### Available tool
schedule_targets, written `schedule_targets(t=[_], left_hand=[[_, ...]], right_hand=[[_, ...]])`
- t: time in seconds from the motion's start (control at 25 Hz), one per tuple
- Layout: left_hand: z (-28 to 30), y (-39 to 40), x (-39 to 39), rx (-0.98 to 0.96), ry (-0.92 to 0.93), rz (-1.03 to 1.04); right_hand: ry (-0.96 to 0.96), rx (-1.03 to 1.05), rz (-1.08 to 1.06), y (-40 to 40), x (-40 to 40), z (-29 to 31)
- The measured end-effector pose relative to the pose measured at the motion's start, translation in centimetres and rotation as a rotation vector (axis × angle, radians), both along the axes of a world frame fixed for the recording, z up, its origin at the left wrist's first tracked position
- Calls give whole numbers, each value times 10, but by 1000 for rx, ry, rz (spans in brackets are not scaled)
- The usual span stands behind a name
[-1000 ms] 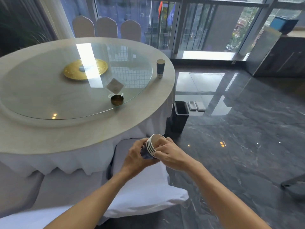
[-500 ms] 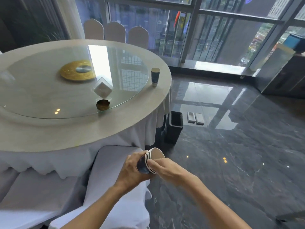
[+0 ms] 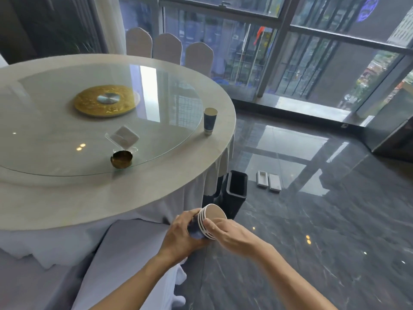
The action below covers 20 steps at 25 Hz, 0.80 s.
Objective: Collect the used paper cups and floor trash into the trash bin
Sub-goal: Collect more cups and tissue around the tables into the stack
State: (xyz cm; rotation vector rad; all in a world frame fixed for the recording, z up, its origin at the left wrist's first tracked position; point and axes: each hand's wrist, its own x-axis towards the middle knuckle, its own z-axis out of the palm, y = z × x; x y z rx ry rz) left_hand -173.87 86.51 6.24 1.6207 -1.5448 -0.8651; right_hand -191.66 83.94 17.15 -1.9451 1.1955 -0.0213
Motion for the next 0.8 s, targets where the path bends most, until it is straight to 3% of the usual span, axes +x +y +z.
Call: schedule_targets(t=[0.2,0.4,0.56,0.68,0.8], left_hand=[[2,-63,-41,33,-12,72],[23,-126,-69,37,43,221],[30,-187,-78,-10,80,349],[26,-235,-69,-18,97,398],[24,-296,-54,-20,160,451]], right_hand=[[13,55,0,-90,-40,-15],[-193,-163,-13,-185,-68,-4],[-362,-374,-250,-277,-73,-5],[-401,-249,-391,-350,-65,-17],[-323,-145,-400,-428,-52,-35]])
